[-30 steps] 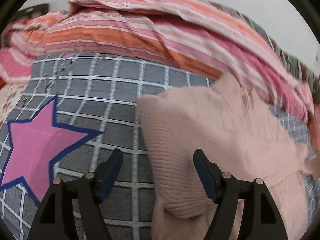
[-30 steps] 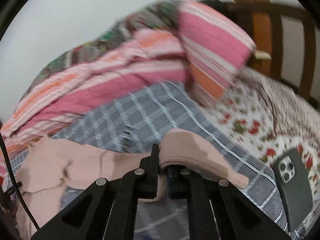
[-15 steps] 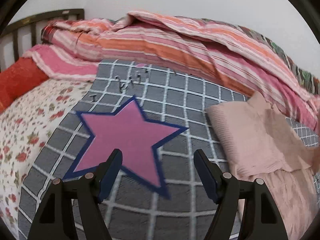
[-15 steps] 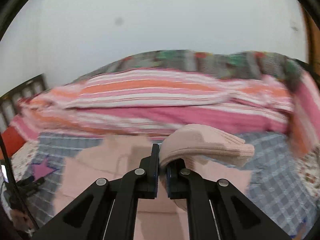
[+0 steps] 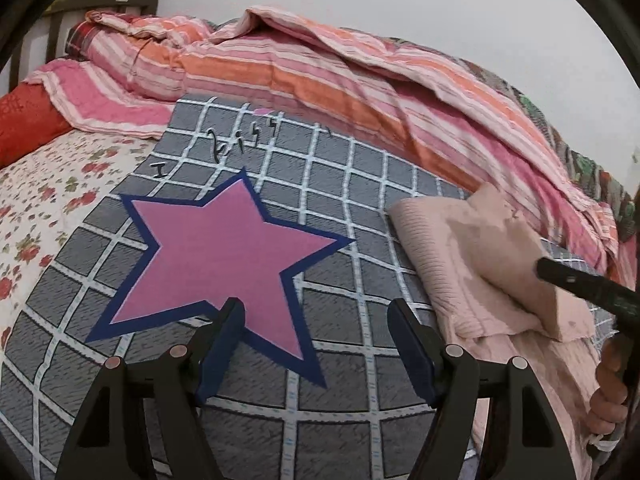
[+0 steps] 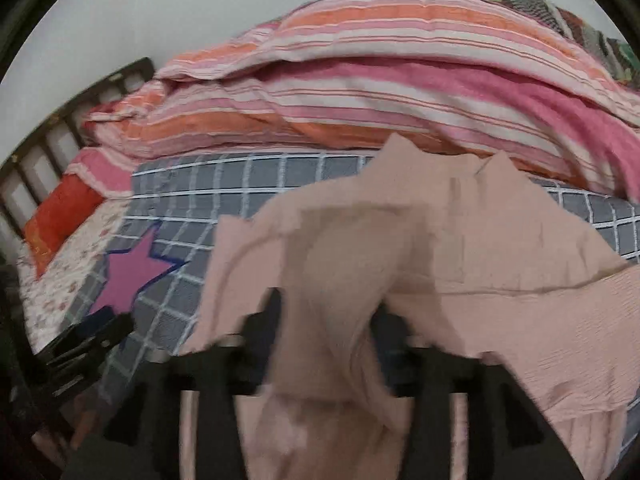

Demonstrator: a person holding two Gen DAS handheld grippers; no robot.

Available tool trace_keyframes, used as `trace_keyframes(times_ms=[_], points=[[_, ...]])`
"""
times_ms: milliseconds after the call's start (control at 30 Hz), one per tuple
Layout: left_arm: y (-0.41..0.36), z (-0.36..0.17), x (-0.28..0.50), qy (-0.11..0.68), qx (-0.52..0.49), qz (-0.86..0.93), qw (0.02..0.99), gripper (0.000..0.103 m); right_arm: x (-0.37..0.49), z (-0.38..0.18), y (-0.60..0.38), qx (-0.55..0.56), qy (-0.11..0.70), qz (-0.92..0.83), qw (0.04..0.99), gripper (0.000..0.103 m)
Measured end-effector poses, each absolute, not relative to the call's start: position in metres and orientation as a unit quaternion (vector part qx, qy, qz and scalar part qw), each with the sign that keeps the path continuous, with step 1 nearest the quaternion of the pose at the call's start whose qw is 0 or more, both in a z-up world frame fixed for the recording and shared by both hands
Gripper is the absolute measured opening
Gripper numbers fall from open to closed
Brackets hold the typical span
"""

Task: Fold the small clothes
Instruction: 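Fold the held sleeve across the sweater body and open the right gripper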

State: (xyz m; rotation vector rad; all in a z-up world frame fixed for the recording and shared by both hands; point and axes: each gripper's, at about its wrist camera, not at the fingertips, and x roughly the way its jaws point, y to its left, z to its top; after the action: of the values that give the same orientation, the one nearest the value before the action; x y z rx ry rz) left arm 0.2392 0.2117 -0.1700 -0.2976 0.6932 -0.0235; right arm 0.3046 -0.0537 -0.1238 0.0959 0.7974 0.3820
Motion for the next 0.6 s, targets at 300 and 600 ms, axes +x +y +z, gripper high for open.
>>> trace_keyframes(times_ms=[300,600], points=[[0.174,-0.139,0.233,0.316,-0.154,-0.128,0.927,0.07,0.241,-0.11,-0.194,0.046,0.337,0.1,0.935,0.065],[0.101,-0.147,0.266,0.385,-0.103,-0.133,0.907,0.051,0.236,-0.146,-0.28,0.06,0.37,0.044,0.926,0.065]])
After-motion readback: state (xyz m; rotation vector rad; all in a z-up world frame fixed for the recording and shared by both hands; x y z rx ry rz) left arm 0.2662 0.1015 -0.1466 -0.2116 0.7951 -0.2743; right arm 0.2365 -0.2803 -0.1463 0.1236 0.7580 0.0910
